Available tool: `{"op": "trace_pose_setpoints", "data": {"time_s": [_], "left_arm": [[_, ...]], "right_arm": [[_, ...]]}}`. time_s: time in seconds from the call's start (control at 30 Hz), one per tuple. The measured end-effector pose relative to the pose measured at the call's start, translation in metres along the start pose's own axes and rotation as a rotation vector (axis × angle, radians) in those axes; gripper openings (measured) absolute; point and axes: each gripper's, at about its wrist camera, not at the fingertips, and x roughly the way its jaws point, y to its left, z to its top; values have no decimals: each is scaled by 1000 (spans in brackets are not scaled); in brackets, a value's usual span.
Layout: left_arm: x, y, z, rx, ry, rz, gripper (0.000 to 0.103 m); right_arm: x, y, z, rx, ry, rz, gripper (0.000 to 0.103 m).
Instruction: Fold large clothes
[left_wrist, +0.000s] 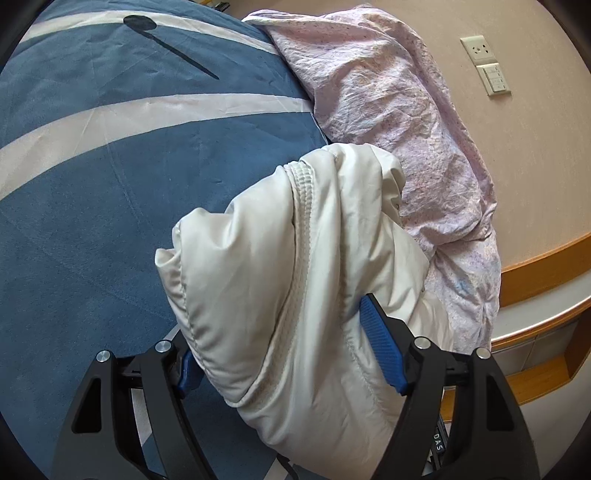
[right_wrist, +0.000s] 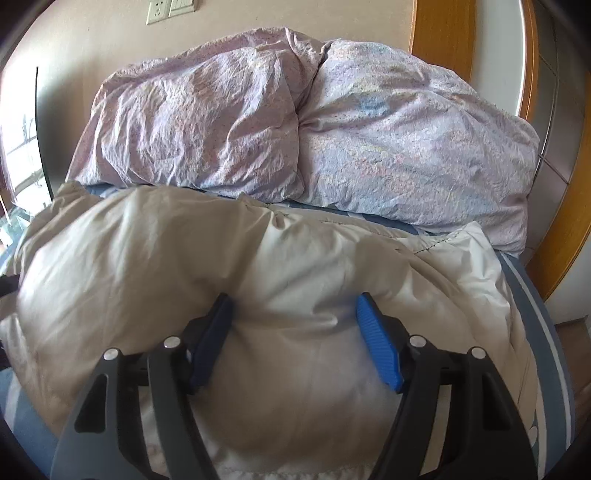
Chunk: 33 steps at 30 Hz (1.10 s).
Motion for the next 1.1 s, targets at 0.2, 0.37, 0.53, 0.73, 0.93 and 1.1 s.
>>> {"op": "trace_pose_setpoints", "data": {"time_s": [0.2,0.37,0.53,0.73,0.93,1.1], "left_arm": [[3,-1,1,-14,-4,-17,74],[3,-5,1,-7,-7,-25,73],[-3,-15,3,19,-21,-48,61],[-5,-30,4,67,-24,-54,55],[0,-25,1,46,-29,-10,59],[6,-34,-2,67,-45,29,65]], "right_arm": [[17,18,-6,-104,33,-77,71],[26,18,-10,-109,49,-75,72],[34,24,-14,-150,62,-97,72],[40,27,-16,-167,67,-101,73],[41,28,-18,-178,62,-105,73],[41,28,-18,-178,60,-107,73]]}}
